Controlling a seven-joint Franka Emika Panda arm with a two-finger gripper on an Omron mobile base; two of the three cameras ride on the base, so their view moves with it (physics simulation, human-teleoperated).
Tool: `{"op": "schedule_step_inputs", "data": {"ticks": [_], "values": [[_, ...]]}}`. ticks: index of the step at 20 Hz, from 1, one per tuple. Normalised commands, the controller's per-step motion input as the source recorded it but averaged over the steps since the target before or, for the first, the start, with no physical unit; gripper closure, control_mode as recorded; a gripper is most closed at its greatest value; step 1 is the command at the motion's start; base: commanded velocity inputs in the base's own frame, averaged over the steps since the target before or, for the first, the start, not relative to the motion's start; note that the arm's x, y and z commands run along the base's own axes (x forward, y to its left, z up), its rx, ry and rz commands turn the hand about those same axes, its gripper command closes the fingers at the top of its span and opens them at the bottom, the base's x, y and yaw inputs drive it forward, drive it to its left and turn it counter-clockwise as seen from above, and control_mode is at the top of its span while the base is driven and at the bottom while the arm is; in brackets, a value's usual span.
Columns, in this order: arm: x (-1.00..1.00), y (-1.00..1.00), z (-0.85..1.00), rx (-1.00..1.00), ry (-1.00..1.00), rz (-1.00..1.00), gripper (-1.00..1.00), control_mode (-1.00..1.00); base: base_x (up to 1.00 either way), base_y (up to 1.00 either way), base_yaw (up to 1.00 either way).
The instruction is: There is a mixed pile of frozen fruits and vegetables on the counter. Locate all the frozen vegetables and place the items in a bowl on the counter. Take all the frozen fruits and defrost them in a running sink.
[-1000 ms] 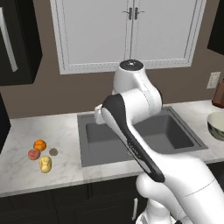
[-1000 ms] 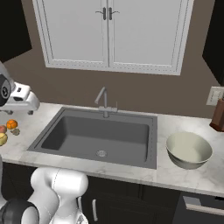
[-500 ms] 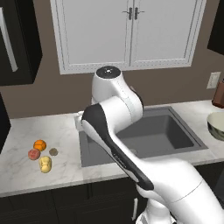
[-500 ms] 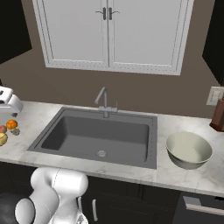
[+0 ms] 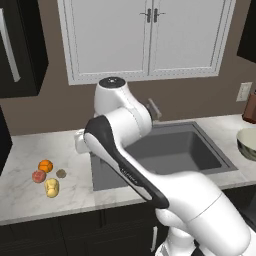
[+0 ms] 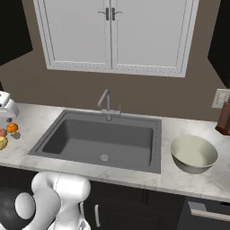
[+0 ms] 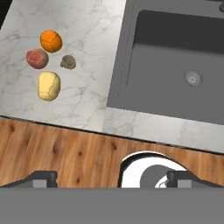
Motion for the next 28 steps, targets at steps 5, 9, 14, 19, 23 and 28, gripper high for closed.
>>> {"op": "schedule_step_inputs", "data": {"ticks": [5,9,14,19,23,28], "values": [[0.13,-0.01,-0.05,0.00,-0.02,0.01,-1.00,-1.00,0.00,0.00,0.00],[0.08,0.08,-0.17,0.00,-0.03,0.00,-1.00,-1.00,0.00,0.00,0.00],[0.20,0.91,-0.10,-0.13,0.01,-0.01,-1.00,-1.00,0.00,0.00,0.00],[0.32,0.66,-0.24,-0.10,0.00,-0.04,-1.00,-1.00,0.00,0.00,0.00],[0.34,0.37,-0.20,-0.05,0.02,-0.02,-1.00,-1.00,0.00,0.00,0.00],[0.14,0.08,-0.24,0.00,0.06,0.00,-1.00,-1.00,0.00,0.00,0.00]]}}
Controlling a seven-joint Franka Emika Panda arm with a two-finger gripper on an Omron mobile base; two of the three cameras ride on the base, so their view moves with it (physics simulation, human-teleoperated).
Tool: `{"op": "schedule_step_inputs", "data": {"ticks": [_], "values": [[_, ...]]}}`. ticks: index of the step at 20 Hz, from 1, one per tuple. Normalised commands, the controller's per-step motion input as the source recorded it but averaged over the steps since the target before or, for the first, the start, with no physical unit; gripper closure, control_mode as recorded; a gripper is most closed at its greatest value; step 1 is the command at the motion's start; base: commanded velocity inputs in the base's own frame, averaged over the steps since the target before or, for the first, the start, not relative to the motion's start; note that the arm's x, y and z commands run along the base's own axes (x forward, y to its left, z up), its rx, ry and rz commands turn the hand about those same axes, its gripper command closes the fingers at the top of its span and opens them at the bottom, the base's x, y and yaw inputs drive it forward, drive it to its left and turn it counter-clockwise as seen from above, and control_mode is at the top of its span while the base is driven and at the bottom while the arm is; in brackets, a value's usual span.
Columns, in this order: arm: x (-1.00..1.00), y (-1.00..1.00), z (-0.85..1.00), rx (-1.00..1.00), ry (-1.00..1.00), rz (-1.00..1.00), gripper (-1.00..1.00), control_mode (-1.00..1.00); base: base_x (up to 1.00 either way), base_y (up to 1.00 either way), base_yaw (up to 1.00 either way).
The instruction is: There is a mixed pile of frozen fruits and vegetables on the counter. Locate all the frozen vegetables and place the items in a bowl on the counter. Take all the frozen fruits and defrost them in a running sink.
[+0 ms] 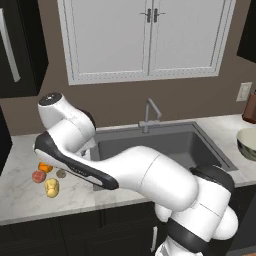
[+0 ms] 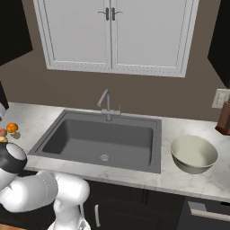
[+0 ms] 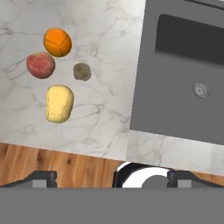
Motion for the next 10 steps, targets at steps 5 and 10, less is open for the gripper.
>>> {"op": "schedule_step_inputs", "data": {"ticks": [5,10], "values": [[0.00,0.08,-0.51,0.00,0.11,0.00,-1.00,-1.00,0.00,0.00,0.00],[0.02,0.19,-0.55,0.00,0.11,0.00,-1.00,-1.00,0.00,0.00,0.00]]}}
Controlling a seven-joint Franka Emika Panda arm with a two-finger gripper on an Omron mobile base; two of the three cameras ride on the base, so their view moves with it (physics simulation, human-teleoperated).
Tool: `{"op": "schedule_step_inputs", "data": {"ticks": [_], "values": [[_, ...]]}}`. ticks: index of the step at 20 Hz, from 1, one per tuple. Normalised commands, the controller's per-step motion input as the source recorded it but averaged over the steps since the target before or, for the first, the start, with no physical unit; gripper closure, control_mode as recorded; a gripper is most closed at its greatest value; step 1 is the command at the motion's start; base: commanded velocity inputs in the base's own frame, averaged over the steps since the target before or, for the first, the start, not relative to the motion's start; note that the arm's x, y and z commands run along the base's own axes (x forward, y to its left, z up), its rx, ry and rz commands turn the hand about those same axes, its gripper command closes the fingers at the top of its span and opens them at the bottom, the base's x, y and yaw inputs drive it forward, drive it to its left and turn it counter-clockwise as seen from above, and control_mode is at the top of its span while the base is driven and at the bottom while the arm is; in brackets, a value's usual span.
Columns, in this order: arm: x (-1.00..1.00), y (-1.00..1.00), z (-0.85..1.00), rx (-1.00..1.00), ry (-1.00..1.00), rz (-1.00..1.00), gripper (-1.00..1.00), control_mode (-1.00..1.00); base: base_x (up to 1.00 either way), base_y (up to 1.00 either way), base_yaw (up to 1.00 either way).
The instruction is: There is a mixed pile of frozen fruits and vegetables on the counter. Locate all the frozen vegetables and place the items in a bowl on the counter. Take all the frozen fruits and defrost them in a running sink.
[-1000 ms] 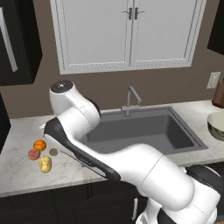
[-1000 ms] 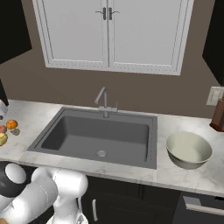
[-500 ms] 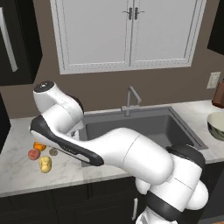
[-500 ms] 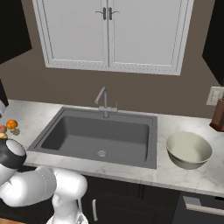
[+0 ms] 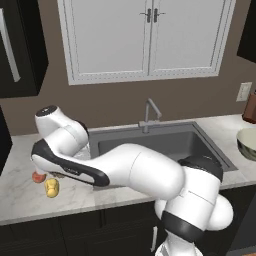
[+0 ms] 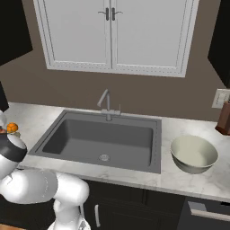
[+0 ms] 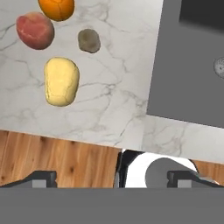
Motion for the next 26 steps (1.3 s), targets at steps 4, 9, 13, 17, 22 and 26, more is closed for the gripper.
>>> {"op": "schedule_step_inputs", "data": {"ticks": [4,9,13,17,22,26], "values": [[0.10,0.39,-0.54,0.00,0.08,0.00,-1.00,-1.00,0.00,0.00,0.00],[0.27,0.37,-0.25,0.00,0.00,0.00,-1.00,-1.00,0.00,0.00,0.00],[0.38,0.17,-0.21,0.01,0.00,0.00,-1.00,-1.00,0.00,0.00,0.00],[0.22,0.02,-0.34,0.02,0.05,0.00,-1.00,-1.00,0.00,0.00,0.00],[0.04,0.08,-0.40,0.01,0.07,0.00,-1.00,-1.00,0.00,0.00,0.00],[0.14,0.31,-0.21,0.04,0.02,0.00,-1.00,-1.00,0.00,0.00,0.00]]}}
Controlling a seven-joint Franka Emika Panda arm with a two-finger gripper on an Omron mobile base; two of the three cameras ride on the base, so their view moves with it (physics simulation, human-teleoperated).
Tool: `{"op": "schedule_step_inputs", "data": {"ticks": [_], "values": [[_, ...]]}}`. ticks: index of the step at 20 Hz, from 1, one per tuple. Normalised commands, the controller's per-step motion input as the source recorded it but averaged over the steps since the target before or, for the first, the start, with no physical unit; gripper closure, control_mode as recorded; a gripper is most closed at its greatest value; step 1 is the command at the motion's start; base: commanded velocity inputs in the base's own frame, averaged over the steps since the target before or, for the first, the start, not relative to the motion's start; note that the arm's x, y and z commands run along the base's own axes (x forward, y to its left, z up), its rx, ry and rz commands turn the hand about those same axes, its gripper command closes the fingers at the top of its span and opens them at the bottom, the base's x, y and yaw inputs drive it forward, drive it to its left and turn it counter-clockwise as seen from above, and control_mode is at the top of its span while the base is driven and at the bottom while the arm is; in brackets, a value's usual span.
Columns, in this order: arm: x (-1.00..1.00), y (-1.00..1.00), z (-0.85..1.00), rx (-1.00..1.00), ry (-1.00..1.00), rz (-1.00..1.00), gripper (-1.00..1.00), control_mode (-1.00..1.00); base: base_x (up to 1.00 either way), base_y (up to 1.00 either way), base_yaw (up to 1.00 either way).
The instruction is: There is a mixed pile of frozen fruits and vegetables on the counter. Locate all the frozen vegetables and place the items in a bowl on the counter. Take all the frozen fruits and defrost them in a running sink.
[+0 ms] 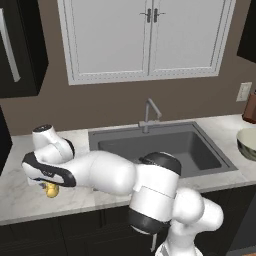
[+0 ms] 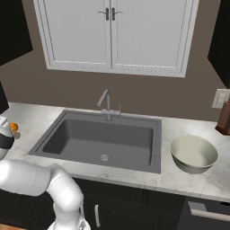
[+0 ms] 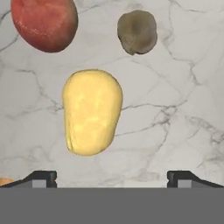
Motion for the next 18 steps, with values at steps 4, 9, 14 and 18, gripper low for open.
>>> {"op": "schedule_step_inputs", "data": {"ticks": [4,9,14,18], "values": [[0.35,0.22,-0.09,0.03,0.00,0.00,-1.00,-1.00,0.00,0.00,0.00],[0.20,0.03,-0.12,0.00,0.00,0.00,-1.00,-1.00,0.00,0.00,0.00],[0.04,0.01,-0.24,0.00,0.00,0.00,-1.00,-1.00,0.00,0.00,0.00],[0.00,0.00,-0.31,0.00,0.00,0.00,-1.00,-1.00,0.00,0.00,0.00]]}}
